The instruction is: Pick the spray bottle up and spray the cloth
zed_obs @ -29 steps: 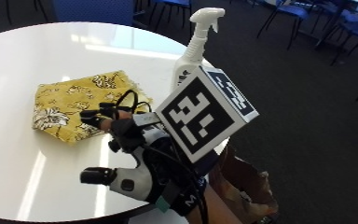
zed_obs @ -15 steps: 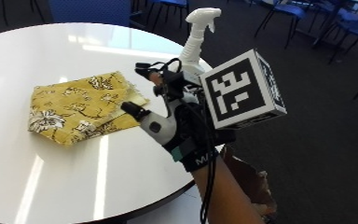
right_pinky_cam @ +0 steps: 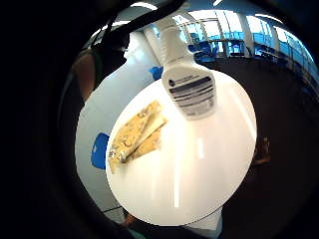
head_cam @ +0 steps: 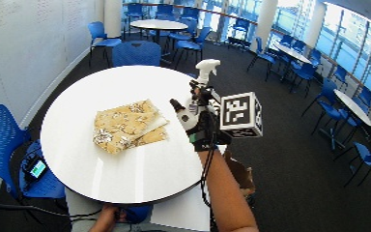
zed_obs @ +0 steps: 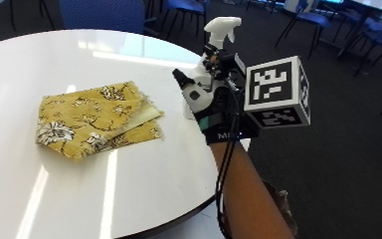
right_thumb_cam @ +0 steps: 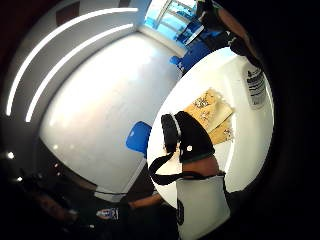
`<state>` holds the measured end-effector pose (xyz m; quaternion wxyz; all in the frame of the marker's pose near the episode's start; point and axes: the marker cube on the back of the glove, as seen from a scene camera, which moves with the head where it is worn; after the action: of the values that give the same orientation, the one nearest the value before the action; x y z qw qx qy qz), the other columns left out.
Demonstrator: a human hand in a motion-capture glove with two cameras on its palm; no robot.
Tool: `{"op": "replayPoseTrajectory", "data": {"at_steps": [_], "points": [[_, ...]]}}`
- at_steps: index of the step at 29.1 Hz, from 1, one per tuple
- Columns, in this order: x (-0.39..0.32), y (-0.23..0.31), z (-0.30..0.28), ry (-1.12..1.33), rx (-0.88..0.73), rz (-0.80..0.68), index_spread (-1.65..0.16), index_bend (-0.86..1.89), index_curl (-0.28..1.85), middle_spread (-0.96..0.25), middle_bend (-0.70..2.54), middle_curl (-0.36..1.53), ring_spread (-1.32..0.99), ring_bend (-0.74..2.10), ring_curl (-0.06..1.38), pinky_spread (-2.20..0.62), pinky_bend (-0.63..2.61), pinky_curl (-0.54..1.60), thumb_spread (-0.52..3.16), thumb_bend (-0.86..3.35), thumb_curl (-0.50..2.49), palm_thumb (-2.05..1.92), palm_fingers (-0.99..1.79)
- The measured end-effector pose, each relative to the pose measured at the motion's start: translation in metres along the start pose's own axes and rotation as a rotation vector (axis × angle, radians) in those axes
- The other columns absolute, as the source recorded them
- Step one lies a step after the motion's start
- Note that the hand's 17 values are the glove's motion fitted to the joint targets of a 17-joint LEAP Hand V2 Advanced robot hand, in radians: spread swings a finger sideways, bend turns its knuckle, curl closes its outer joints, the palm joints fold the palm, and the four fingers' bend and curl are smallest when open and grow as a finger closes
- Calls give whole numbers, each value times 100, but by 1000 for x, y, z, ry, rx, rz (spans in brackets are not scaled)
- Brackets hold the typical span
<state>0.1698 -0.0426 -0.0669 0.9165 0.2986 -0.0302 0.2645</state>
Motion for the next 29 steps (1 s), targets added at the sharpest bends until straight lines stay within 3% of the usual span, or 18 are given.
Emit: {"op": "replayPoseTrajectory", "data": {"at_steps": [13, 29], "points": [[59, -44, -2, -26, 113, 265, -35, 12, 22, -1, 26, 35, -5, 39, 33, 13, 22, 32, 113, 1, 32, 67, 61], [99, -68, 15, -114, 175, 351, -34, 16, 26, -5, 26, 37, -8, 41, 34, 11, 17, 31, 109, -1, 36, 76, 78]]}}
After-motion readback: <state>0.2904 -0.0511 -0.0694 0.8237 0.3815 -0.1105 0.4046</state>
